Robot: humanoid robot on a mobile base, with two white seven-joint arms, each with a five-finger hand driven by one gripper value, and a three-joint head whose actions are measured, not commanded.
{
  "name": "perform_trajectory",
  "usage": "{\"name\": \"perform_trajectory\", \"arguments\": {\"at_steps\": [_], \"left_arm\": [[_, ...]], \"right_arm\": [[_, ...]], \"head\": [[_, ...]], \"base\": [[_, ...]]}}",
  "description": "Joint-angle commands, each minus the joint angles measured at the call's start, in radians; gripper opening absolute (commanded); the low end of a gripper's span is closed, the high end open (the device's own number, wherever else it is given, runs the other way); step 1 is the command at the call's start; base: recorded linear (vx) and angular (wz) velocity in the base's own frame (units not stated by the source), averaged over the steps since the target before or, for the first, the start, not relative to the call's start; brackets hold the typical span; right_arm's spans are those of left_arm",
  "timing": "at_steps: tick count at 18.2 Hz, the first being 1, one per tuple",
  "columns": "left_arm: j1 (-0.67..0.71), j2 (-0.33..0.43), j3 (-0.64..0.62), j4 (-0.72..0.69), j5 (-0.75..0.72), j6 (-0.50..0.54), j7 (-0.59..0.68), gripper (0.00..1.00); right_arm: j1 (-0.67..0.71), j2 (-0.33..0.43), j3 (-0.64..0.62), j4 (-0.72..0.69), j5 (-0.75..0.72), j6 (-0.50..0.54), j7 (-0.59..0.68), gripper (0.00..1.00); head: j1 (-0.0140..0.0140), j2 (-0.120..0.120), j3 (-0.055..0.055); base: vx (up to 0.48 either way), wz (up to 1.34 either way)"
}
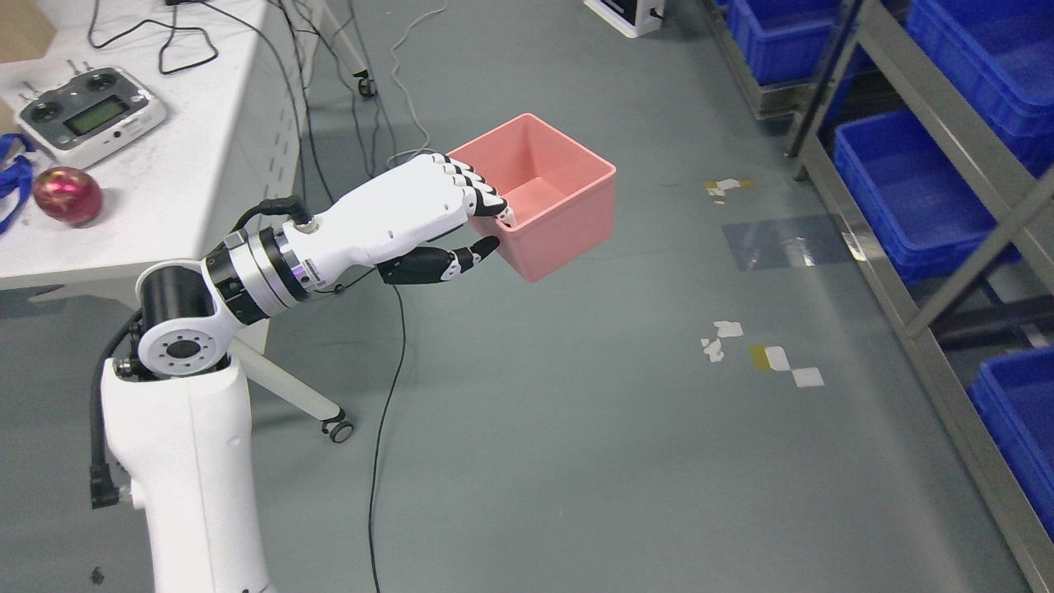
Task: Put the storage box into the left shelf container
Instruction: 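Hold the pink box aloft in the left hand while turning toward the shelf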
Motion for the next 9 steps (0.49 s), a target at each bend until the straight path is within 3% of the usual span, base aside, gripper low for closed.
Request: {"name": "perform_trajectory", "arguments": {"at_steps": [1,5,9], "left_arm": [[0.002,0.014,0.001,-0.005,0.000,0.000,0.000,0.03],[0.002,0.014,0.001,-0.005,0.000,0.000,0.000,0.03],[0.002,0.014,0.001,-0.005,0.000,0.000,0.000,0.03]], "right_arm": [[0.008,-0.017,0.000,-0.017,-0.003,-0.001,-0.001,1.00],[0.008,-0.017,0.000,-0.017,-0.003,-0.001,-0.001,1.00],[0.008,-0.017,0.000,-0.017,-0.003,-0.001,-0.001,1.00]], "head": [[0.0000,0.000,0.000],[0.0000,0.000,0.000],[0.0000,0.000,0.000]], "base": [[0.282,0.57],[0.294,0.35],[0.330,-0.01]]}}
